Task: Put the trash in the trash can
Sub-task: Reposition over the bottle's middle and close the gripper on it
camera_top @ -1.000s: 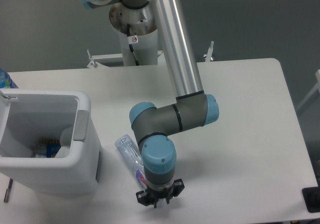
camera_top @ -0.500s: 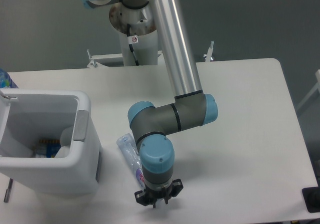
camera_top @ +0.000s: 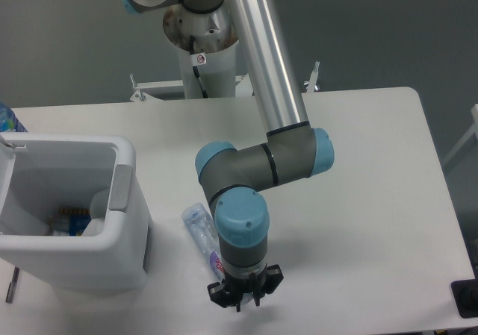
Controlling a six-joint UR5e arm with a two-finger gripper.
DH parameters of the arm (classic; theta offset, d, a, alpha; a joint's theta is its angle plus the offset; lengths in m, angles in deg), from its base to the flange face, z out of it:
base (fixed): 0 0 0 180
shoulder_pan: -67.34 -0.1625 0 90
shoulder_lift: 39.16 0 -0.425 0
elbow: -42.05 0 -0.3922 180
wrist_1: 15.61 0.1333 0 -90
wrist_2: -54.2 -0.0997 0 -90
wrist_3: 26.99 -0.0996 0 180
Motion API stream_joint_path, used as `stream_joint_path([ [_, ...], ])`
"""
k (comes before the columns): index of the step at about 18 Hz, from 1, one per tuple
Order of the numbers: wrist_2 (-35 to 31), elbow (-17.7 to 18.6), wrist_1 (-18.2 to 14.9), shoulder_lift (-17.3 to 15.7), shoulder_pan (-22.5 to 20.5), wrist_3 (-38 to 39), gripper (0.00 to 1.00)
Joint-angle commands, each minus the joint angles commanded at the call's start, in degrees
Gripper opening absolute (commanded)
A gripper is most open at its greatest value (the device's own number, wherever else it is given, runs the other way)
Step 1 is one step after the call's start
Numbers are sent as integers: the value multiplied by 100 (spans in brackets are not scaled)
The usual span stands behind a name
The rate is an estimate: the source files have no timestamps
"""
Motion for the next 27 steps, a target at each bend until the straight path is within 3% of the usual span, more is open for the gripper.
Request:
stream_joint_path([
  [3, 35, 44, 0, -176, -79, -44, 24],
  [9, 26, 27, 9, -220, -70, -88, 19],
  [11, 26, -26, 26, -360, -105, -175, 20],
  [14, 61, -88, 114, -825, -263, -334, 20],
  [20, 1132, -492, 158, -1292, -615, -159, 20],
  [27, 2231, -501, 158, -2161, -756, 219, 20],
])
